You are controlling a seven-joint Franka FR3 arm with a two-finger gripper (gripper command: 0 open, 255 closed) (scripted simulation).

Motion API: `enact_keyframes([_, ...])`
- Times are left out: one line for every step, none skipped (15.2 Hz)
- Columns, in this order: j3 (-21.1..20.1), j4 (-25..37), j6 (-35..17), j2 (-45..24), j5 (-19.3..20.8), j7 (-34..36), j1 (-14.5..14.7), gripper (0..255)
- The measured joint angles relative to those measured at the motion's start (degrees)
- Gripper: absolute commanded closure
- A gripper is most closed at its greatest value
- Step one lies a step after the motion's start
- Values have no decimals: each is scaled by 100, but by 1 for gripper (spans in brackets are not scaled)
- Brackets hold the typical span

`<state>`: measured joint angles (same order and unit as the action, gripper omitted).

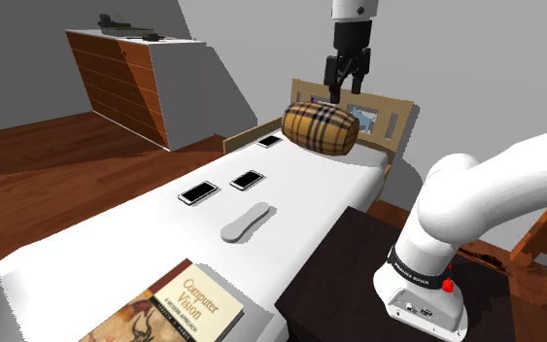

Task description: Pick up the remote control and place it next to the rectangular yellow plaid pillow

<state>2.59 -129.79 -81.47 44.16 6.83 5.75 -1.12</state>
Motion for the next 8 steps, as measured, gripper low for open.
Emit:
enact_keyframes([0, 0, 0, 0, 0, 0, 0, 0])
enact_keyframes([-27, -100, -80, 18, -30, 102, -23, 0])
enact_keyframes([-98, -185, -184, -3, -99, 288, -47, 0])
enact_keyframes([-167, -345, -309, 32, -168, 499, -82, 0])
enact_keyframes([-236, -487, -459, 23, -239, 718, -120, 0])
enact_keyframes([-330, -668, -632, 30, -328, 966, -150, 0])
enact_keyframes([-412, -818, -789, 28, -410, 1204, -184, 0])
enact_keyframes([-500, -1012, -992, 23, -493, 1446, -216, 0])
